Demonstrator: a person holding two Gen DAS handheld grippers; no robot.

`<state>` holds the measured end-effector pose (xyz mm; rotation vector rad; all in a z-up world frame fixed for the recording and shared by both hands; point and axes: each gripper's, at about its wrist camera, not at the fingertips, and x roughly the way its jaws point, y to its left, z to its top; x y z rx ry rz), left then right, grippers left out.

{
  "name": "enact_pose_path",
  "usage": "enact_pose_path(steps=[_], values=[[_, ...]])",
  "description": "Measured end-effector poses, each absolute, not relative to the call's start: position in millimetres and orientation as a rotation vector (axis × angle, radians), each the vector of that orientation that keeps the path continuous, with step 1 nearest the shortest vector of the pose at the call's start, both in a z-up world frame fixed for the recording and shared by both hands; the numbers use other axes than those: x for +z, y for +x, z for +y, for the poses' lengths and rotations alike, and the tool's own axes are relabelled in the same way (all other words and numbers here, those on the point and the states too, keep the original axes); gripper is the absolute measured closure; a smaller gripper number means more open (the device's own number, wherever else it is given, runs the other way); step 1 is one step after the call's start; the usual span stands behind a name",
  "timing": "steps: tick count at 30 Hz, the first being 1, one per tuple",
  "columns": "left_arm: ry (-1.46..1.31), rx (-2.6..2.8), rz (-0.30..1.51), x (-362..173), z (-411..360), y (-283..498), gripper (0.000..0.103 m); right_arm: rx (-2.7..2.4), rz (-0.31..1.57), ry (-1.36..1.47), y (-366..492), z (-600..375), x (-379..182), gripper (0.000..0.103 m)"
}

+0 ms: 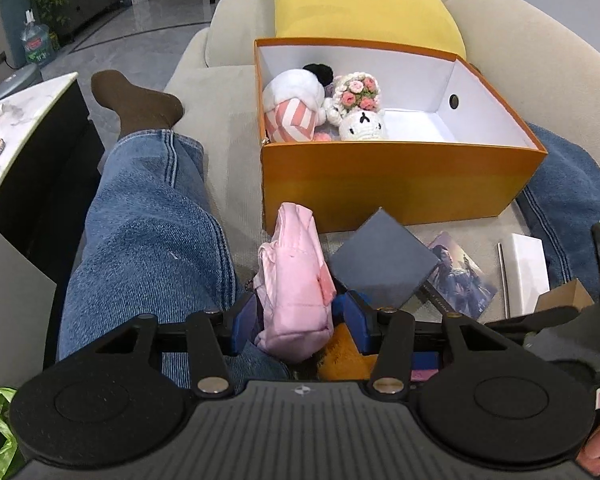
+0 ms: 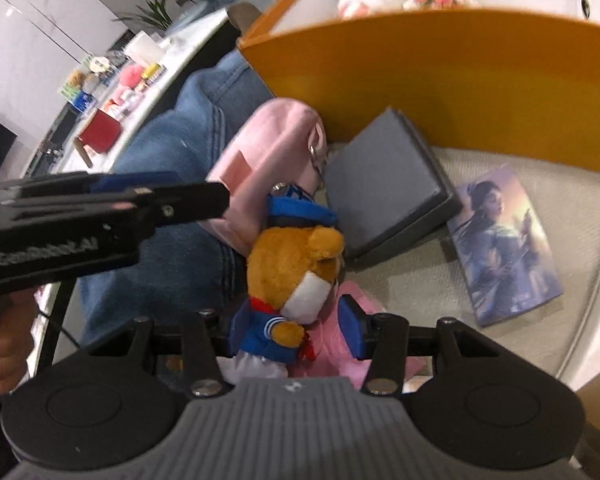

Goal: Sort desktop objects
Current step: 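Move left tool to the pink bag while right tool approaches the sailor bear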

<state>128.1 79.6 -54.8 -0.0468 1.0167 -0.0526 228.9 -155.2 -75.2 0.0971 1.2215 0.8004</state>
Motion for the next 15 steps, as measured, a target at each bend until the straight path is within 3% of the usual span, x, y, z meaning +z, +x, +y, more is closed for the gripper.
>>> enact_pose_path(steps=[10,11,15], values=[[-0.061,-0.064,1.07,-72,82,155,0.048,0.792,1.253,0.092,234,-138,-92,0.05],[-0.06,-0.062,1.075,-74,82,156,0.055,0.791,1.253,0.094,234,-138,-91,0.051],[-0.064,-0.059,1.078,-76,80,157,0.066,0.792,1.245,0.1,233,-143,-89,0.055]])
